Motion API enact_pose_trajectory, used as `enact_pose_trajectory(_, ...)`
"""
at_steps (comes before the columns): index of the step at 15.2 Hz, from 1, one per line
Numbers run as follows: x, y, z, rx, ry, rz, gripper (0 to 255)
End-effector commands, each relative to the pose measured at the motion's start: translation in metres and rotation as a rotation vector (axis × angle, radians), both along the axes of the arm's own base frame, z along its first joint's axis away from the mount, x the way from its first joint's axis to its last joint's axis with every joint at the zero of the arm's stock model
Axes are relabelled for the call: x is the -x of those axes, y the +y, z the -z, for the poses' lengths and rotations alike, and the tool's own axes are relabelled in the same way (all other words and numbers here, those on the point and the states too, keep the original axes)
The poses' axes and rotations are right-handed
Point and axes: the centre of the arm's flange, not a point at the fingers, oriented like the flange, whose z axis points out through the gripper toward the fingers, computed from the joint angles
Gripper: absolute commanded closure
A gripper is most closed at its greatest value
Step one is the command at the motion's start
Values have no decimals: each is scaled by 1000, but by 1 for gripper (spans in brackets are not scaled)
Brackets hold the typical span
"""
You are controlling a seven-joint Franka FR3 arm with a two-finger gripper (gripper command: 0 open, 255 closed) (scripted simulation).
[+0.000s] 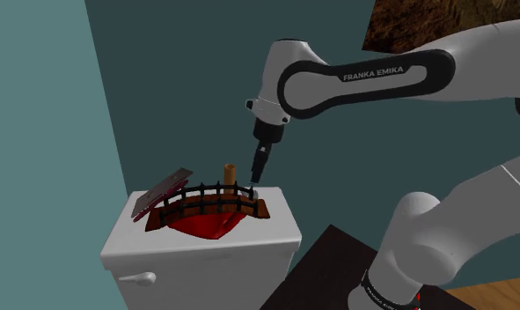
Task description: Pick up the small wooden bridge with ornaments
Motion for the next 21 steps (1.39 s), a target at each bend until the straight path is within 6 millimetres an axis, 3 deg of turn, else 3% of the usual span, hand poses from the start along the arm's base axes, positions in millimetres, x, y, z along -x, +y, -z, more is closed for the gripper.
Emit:
enact_pose_trajectory(1, -13, 15, 9, -8, -21, -74, 0)
enact_pose_trajectory(10, -50, 110, 44, -40, -106, -395, 0)
enact_pose_trajectory(18, -50, 113, 85, -41, -108, -405, 0)
enact_pose_trajectory(20, -50, 113, 85, -41, -108, -405, 0)
enact_pose_trajectory(21, -50, 113, 85, -41, -108, -405, 255)
